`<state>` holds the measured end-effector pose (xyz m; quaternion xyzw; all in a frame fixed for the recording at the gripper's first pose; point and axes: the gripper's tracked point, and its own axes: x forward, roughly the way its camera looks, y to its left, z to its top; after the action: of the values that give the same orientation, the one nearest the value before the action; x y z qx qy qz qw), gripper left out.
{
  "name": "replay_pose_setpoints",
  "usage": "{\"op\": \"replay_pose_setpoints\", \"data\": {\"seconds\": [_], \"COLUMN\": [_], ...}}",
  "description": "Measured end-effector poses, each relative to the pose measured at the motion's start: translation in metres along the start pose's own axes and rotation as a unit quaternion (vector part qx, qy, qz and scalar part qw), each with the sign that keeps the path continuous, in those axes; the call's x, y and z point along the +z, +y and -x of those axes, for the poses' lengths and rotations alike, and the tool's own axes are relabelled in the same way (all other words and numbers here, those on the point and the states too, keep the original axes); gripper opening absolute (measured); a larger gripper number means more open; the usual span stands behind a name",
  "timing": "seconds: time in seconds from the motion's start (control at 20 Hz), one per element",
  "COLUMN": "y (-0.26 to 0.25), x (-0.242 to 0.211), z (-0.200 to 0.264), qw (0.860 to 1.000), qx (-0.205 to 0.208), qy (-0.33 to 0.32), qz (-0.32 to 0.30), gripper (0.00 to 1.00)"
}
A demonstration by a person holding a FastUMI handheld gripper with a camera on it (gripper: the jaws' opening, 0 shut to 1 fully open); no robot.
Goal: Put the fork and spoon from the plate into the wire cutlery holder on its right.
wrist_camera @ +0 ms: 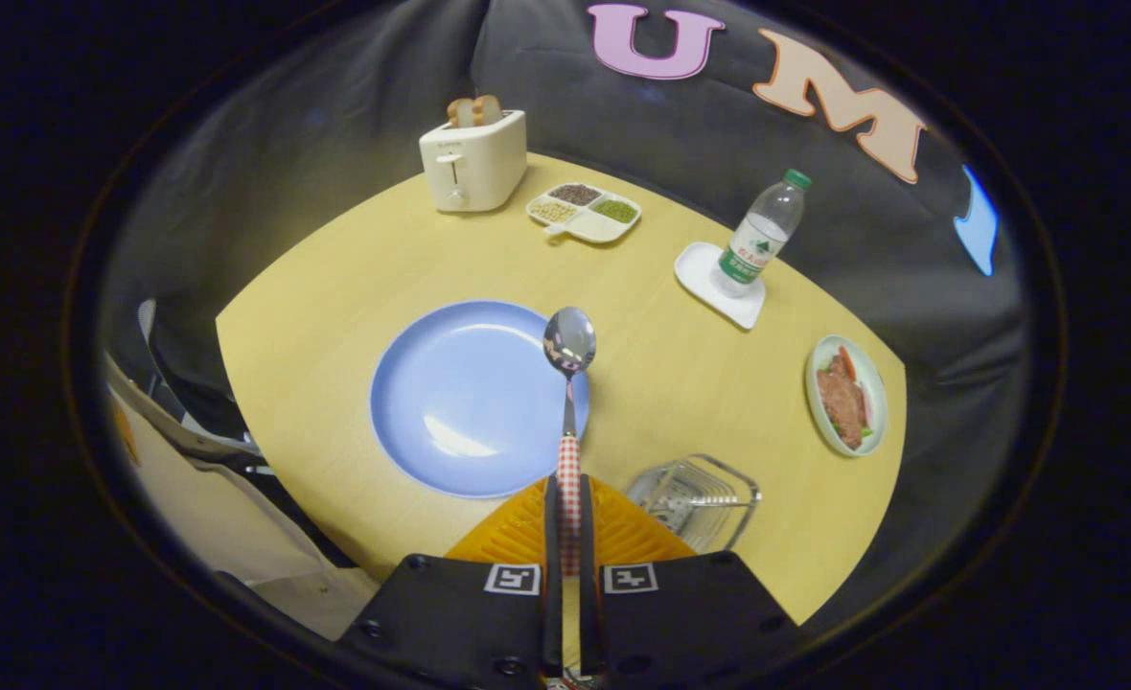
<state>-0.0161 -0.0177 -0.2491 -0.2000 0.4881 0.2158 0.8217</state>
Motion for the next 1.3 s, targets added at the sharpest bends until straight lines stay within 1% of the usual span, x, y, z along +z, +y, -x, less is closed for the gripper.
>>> {"op": "replay_pose_setpoints", "data": {"seconds": [0.15,0.25,0.5,0.85,1.0,1.3], "y": [-0.021,-0.032,-0.064,-0.092,-0.096,-0.096], "x": [-0.003,-0.010,-0.033,-0.063,-0.074,-0.084], "z": [0.015,0.025,0.044,0.061,0.068,0.063], "qw": [1.000,1.000,0.997,0.989,0.987,0.978], "qx": [-0.007,-0.006,-0.022,-0.026,-0.017,-0.003], "qy": [0.006,0.017,0.054,0.108,0.126,0.159], "qz": [0.003,0.005,0.043,0.096,0.099,0.136], "gripper": [0.10,0.10,0.10,0.10,0.10,0.10]}}
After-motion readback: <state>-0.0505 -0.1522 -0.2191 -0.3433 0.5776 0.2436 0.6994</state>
